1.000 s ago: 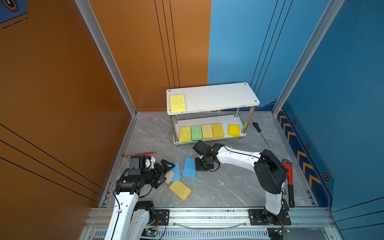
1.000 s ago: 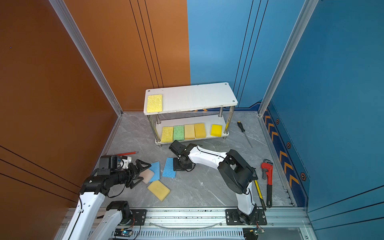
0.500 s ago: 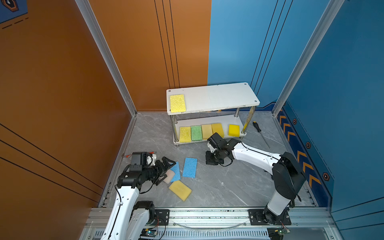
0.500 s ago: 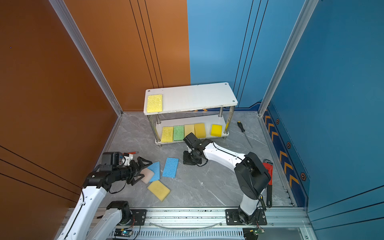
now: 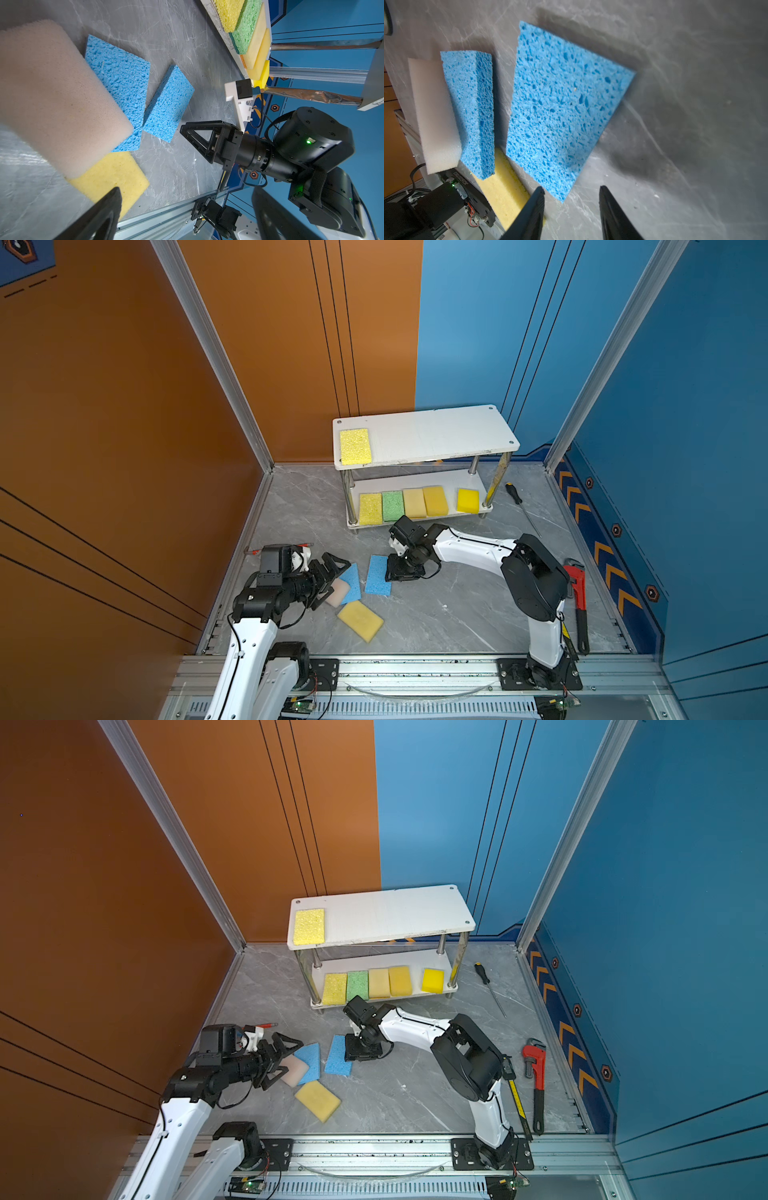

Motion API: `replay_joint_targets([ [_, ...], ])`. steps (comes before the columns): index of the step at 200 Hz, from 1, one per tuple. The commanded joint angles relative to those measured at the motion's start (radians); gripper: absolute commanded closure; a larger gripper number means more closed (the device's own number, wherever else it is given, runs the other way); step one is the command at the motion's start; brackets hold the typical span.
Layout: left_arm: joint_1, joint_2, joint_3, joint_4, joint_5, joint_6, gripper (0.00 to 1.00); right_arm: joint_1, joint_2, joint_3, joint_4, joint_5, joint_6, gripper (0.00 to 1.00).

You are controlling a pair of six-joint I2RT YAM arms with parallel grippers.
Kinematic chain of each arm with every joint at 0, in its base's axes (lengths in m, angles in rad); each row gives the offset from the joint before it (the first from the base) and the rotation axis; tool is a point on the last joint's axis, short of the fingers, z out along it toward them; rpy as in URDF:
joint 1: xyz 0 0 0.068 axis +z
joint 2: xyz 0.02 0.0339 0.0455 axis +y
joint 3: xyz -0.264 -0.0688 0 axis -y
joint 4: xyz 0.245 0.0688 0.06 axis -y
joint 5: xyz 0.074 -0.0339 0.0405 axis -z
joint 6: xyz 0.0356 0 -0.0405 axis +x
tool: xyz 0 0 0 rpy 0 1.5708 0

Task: Place and organize the cleaning sponges onto the shelf
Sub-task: 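Close the right gripper on the edge of the larger blue sponge, then lift the larger blue sponge upright with the right gripper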

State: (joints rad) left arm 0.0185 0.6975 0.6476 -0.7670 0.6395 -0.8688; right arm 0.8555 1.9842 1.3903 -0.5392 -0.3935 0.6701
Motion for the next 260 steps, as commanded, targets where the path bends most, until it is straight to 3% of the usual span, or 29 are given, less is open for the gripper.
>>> replay_joint_targets([
  [1, 0.002, -0.005, -0.005, 0.001, -0.007, 0.003, 0.02, 0.01, 0.026, 0.035, 0.005, 0.001, 0.014, 0.55],
  [88, 0.036, -0.031, -0.025, 0.0, 0.043, -0.011, 0.02, 0.027, 0.084, 0.058, 0.005, 0.057, 0.033, 0.62],
  [115, 0.038, -0.047, -0.032, -0.014, 0.047, -0.014, 0.02, 0.032, 0.083, 0.064, 0.005, 0.068, 0.034, 0.75],
  [135, 0.038, -0.059, -0.035, -0.028, 0.045, -0.012, 0.02, 0.032, 0.078, 0.055, 0.005, 0.083, 0.026, 0.91],
  [157, 0.038, -0.068, -0.034, -0.03, 0.04, -0.02, 0.02, 0.026, 0.055, 0.052, 0.004, 0.083, 0.013, 0.99],
  [260, 0.037, -0.105, -0.01, -0.029, 0.04, -0.051, 0.02, -0.055, -0.109, -0.028, 0.004, 0.017, -0.036, 1.0],
])
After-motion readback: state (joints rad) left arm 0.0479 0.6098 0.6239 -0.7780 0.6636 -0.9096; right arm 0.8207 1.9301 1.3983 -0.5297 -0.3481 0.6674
